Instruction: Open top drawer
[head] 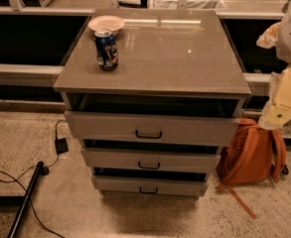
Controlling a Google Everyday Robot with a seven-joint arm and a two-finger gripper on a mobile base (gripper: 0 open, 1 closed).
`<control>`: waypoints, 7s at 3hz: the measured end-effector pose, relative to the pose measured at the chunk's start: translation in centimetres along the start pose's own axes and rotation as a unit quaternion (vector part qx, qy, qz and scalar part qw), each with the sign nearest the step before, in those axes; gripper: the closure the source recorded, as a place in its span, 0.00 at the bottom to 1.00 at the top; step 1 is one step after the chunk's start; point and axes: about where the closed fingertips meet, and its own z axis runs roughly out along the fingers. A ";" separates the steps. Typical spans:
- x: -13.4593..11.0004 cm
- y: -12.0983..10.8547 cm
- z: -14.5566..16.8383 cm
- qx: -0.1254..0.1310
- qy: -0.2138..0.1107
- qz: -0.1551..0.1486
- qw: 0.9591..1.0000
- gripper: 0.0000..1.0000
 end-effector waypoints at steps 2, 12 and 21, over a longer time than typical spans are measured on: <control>0.2 -0.4 1.2 -0.006 0.005 0.001 1.000 0.00; 1.1 -1.0 28.8 0.126 -0.118 -0.215 0.961 0.00; 1.1 -2.1 34.2 0.030 -0.095 -0.206 0.973 0.33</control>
Offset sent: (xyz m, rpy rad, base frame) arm 0.0149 -0.0055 -0.0300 -0.0138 0.0581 -0.0042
